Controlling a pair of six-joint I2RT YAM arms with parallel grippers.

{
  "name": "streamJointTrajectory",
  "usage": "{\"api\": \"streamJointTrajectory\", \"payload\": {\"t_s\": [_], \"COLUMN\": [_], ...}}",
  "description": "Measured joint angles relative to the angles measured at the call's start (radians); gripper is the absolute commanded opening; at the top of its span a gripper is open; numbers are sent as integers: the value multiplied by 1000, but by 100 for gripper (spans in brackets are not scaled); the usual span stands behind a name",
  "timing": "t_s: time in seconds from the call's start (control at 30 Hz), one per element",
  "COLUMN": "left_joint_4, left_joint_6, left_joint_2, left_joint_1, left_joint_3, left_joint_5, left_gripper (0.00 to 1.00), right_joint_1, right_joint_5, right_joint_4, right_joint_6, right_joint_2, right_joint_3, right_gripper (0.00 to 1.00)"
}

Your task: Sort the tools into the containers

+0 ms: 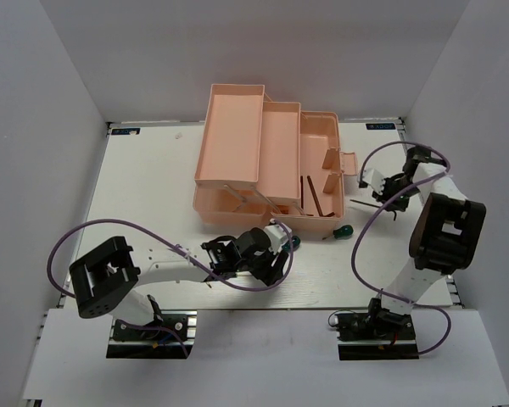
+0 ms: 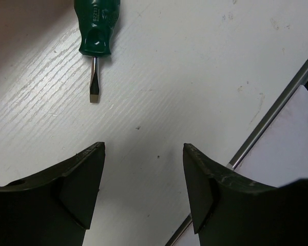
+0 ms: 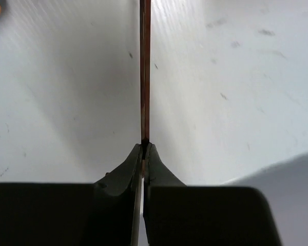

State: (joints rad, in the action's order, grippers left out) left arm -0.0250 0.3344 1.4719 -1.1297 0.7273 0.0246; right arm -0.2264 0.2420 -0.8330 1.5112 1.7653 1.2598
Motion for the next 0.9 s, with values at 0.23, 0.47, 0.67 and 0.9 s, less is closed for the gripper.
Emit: {"api": "streamJointTrajectory", "payload": {"t_s": [0.23, 0.47, 0.67, 0.9], "left_joint_4": [0, 2, 4, 10], "left_joint_6": [0, -5, -12, -13], "left_joint_2": [-20, -42, -42, -6], "left_joint_1": [0, 0, 0, 0], "left_joint_3": [-4, -12, -12, -2], "left_joint_5": [0, 0, 0, 25], "left_gripper": [73, 73, 73, 73], "right_joint_1": [-79, -141, -68, 175], "right_joint_5": [3, 76, 216, 313], "right_joint_4": [-4, -75, -181, -174], "right_joint_6": [-18, -23, -132, -509], "right_joint_2": [-98, -243, -367, -237], "right_joint_3": [-11, -14, 88, 222], "right_gripper": [0, 0, 0, 0]}}
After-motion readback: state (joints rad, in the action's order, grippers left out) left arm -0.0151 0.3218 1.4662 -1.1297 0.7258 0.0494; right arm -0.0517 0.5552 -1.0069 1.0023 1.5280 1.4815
